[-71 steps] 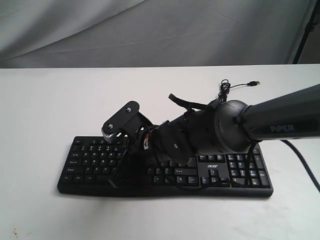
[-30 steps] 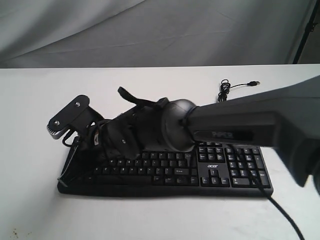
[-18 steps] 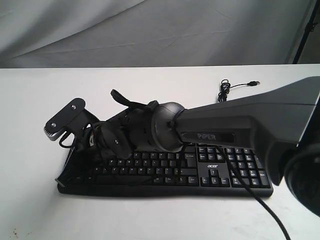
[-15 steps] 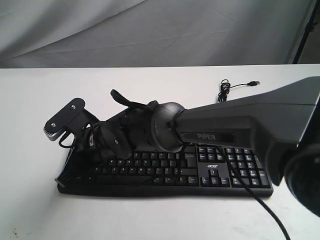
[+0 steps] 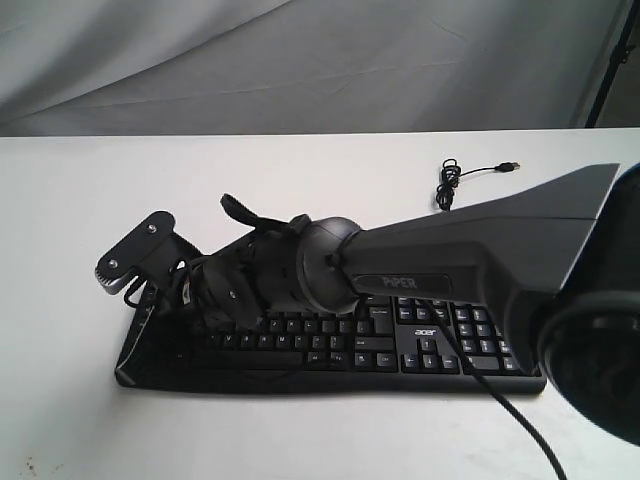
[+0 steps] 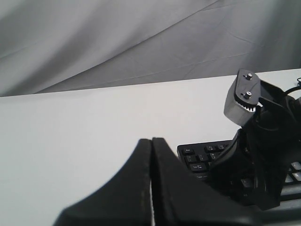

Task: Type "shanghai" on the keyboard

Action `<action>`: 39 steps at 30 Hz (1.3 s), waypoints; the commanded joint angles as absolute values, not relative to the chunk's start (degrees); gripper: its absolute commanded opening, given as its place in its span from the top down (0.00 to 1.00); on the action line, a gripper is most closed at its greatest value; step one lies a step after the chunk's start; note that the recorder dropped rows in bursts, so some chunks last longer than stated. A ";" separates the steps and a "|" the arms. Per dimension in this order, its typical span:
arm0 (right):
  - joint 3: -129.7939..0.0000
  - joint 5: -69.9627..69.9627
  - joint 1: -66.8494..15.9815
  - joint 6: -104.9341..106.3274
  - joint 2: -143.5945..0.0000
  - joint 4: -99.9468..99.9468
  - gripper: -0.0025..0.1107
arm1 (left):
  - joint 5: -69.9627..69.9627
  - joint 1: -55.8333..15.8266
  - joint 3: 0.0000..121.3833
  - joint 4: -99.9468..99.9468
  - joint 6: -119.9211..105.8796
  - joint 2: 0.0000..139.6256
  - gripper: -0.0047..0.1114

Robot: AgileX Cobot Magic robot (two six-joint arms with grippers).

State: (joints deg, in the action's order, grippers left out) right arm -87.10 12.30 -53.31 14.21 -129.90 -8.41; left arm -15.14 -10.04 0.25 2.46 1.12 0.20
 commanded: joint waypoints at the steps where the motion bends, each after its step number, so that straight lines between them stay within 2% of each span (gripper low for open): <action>1: -87.40 13.13 -53.21 14.60 -130.09 -8.53 0.98 | -14.98 -10.24 0.00 2.51 1.28 0.00 0.96; 7: -84.82 12.05 -52.95 14.58 -124.45 -5.49 0.98 | -14.98 -10.24 0.00 2.51 1.28 0.00 0.96; 18: -66.25 7.54 -44.50 14.08 -112.34 -10.02 0.98 | -14.98 -10.24 0.00 2.51 1.28 0.00 0.96; 39: -59.51 -2.31 -42.61 14.29 -112.41 -10.98 0.98 | -14.98 -10.24 0.00 2.51 1.28 0.00 0.96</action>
